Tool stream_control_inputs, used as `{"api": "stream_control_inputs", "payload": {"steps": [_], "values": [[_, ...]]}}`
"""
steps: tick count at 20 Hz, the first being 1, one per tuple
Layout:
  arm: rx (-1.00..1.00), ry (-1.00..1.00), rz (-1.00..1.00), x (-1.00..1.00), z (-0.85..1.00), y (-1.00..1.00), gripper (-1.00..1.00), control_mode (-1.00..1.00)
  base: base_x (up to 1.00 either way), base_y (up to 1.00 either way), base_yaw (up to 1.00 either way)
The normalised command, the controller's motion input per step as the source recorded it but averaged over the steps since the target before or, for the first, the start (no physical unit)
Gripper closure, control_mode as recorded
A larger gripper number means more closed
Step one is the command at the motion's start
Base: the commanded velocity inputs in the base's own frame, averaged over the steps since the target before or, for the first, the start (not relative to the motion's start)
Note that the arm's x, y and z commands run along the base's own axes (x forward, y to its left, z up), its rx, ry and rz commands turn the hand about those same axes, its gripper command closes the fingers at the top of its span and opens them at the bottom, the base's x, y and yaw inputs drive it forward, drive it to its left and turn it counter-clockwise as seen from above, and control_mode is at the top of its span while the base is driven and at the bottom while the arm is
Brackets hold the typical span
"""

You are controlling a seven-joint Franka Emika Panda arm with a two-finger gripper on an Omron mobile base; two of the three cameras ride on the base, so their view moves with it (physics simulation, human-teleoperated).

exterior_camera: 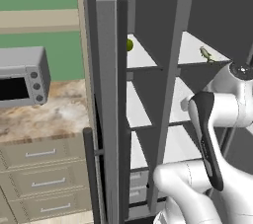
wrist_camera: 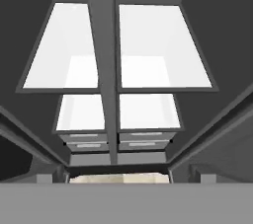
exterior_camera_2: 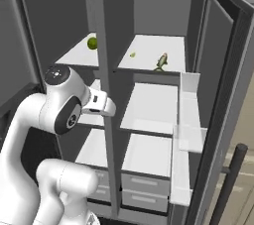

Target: Pick up the frozen fish from the freezer, place it on any shelf in the fridge, and close the fridge and freezer doors when done.

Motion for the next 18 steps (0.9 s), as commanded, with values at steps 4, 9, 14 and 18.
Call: {"api": "stream_control_inputs", "payload": {"steps": [4, 9, 14, 18], "values": [[0.0, 0.0, 0.0, 0.0, 0.0, 0.0, -1.0, 1.0, -0.74, 0.0, 0.0], [0.0, 0.0, 0.0, 0.0, 0.0, 0.0, -1.0, 1.0, -0.71, 0.0, 0.0], [0.0, 0.0, 0.0, 0.0, 0.0, 0.0, -1.0, 1.0, -0.65, 0.0, 0.0], [0.0, 0.0, 0.0, 0.0, 0.0, 0.0, -1.0, 1.0, -0.42, 0.0, 0.0]]}}
